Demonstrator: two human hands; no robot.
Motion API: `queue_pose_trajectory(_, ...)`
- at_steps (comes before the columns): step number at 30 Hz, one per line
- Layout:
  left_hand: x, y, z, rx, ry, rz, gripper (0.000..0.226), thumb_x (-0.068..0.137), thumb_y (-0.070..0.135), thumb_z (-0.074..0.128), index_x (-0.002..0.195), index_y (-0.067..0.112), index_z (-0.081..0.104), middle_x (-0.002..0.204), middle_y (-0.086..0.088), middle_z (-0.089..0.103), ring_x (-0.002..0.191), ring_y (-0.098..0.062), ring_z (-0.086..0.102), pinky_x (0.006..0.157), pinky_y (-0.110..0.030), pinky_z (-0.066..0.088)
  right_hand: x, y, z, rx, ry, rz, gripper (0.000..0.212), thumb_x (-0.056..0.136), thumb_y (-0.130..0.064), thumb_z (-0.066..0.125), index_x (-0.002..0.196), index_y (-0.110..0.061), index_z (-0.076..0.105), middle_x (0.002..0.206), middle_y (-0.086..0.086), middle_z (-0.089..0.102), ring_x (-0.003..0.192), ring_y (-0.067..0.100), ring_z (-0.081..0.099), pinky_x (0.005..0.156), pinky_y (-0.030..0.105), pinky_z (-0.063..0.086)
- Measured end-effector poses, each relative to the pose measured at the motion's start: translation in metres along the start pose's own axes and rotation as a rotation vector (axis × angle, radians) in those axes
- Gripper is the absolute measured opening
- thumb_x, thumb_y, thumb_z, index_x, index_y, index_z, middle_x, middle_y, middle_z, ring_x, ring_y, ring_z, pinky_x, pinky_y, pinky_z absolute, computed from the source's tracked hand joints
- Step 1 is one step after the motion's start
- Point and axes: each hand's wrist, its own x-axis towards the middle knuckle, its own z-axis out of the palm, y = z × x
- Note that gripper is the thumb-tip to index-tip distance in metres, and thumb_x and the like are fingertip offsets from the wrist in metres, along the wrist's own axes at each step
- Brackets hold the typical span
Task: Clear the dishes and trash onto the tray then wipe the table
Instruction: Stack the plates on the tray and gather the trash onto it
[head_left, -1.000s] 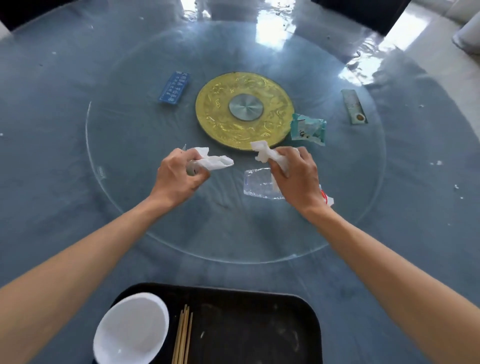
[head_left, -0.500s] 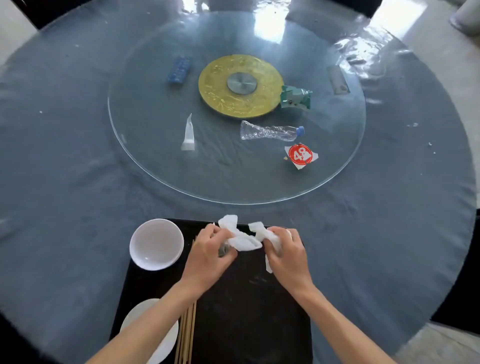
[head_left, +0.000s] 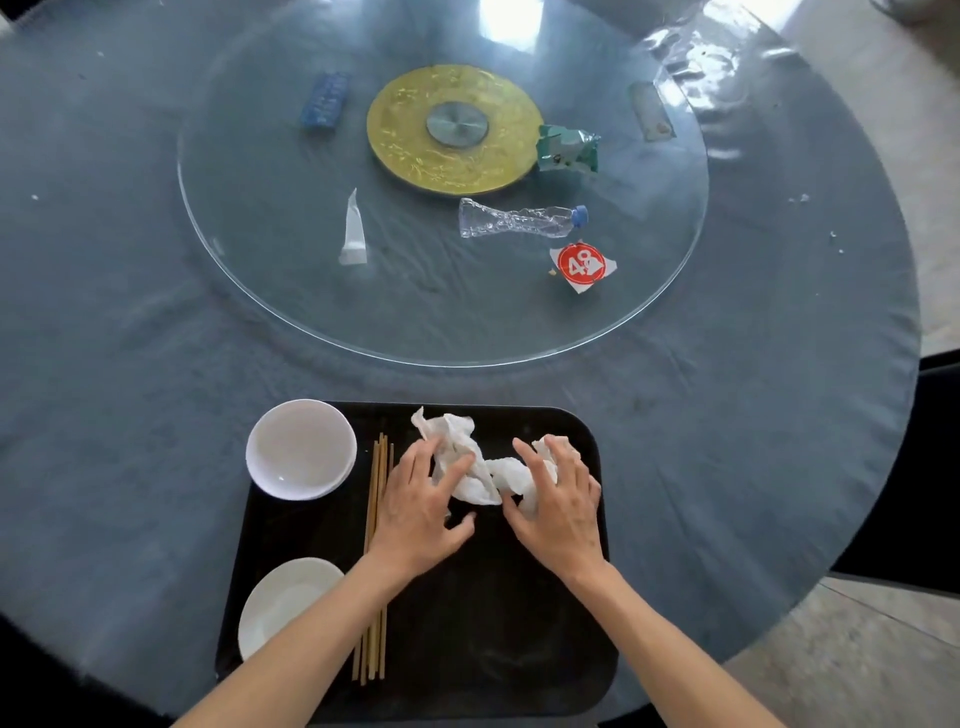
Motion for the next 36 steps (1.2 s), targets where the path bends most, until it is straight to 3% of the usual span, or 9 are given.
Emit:
queue_pose_trajectory(6,0.005,-0.003,-0.018,0.008,0.027,0.089,0.087,0.076,0.067,0.063,0.154,0.039,0.038,0.165,-0.01,0.025,0.154,-0.031,0.018,0.119,-0.049,0.027,0.002,0.001,-0.022,-0.009,0.019,-0.058,0.077,0.08,-0.062,0.066,0.152,-0.043,0.046,0.161,0.006,0.039,0.145,0.028,0.041,0.105,0.049,0.041)
queue_pose_trajectory(13,0.085,-0.014,-0.102,0.015,0.099,0.115,0.076,0.087,0.073,0.039,0.157,0.045,0.028,0.171,-0.007,0.007,0.158,-0.03,-0.001,0.125,-0.048,0.015,0.083,-0.01,-0.08,-0.024,0.128,-0.17,0.074,0.088,-0.069,0.059,0.155,-0.041,0.045,0.164,0.002,0.038,0.148,0.028,0.039,0.109,0.049,0.042)
queue_pose_trajectory(17,0.176,-0.042,-0.17,0.026,0.191,-0.033,0.079,0.084,0.075,0.029,0.158,0.047,0.022,0.171,-0.008,0.001,0.157,-0.03,-0.006,0.127,-0.046,0.008,0.176,-0.025,-0.117,0.0,0.203,-0.199,0.072,0.092,-0.065,0.057,0.157,-0.039,0.043,0.167,0.002,0.035,0.154,0.025,0.033,0.114,0.048,0.04)
queue_pose_trajectory(21,0.255,-0.087,-0.204,0.035,0.265,-0.236,0.07,0.095,0.057,0.048,0.159,0.042,0.024,0.17,-0.013,0.004,0.155,-0.035,0.002,0.126,-0.048,0.013,0.284,-0.033,-0.141,0.033,0.237,-0.116,0.071,0.094,-0.058,0.064,0.158,-0.038,0.04,0.17,0.008,0.03,0.157,0.028,0.025,0.116,0.052,0.038)
queue_pose_trajectory(24,0.292,-0.12,-0.194,0.032,0.212,-0.401,0.072,0.096,0.041,0.054,0.16,0.037,0.021,0.168,-0.02,0.004,0.152,-0.039,0.006,0.124,-0.05,0.016,0.363,-0.024,-0.147,0.018,0.224,-0.026,0.074,0.096,-0.058,0.062,0.16,-0.036,0.034,0.171,0.008,0.025,0.158,0.03,0.02,0.118,0.053,0.036)
queue_pose_trajectory(26,0.305,-0.136,-0.177,0.013,0.157,-0.495,0.074,0.096,0.037,0.054,0.161,0.034,0.018,0.165,-0.024,0.006,0.149,-0.041,0.009,0.119,-0.052,0.023,0.409,-0.013,-0.145,-0.053,0.173,0.022,0.076,0.096,-0.061,0.059,0.162,-0.038,0.029,0.173,0.007,0.019,0.16,0.031,0.015,0.121,0.055,0.033)
queue_pose_trajectory(29,0.314,-0.149,-0.148,0.038,0.177,-0.547,0.068,0.099,0.036,0.052,0.16,0.024,0.024,0.156,-0.026,0.024,0.136,-0.043,0.026,0.111,-0.052,0.032,0.466,0.008,-0.136,-0.139,0.112,0.105,0.081,0.092,-0.07,0.058,0.161,-0.044,0.022,0.175,0.007,0.011,0.159,0.038,0.008,0.121,0.062,0.03)
queue_pose_trajectory(33,0.319,-0.166,-0.12,0.179,0.375,-0.402,0.048,0.098,0.025,0.059,0.145,0.015,0.054,0.133,-0.028,0.049,0.112,-0.047,0.046,0.093,-0.055,0.044,0.521,0.031,-0.115,-0.223,0.095,0.119,0.083,0.086,-0.08,0.056,0.156,-0.059,0.018,0.174,0.012,0.003,0.157,0.049,0.003,0.118,0.067,0.026)
queue_pose_trajectory(36,0.323,-0.181,-0.113,0.199,0.458,-0.307,0.037,0.099,0.019,0.058,0.135,0.012,0.062,0.122,-0.023,0.053,0.102,-0.044,0.048,0.073,-0.054,0.051,0.545,0.044,-0.101,-0.256,0.084,0.076,0.071,0.085,-0.081,0.054,0.149,-0.062,0.029,0.172,0.012,0.008,0.154,0.051,0.01,0.115,0.065,0.03)
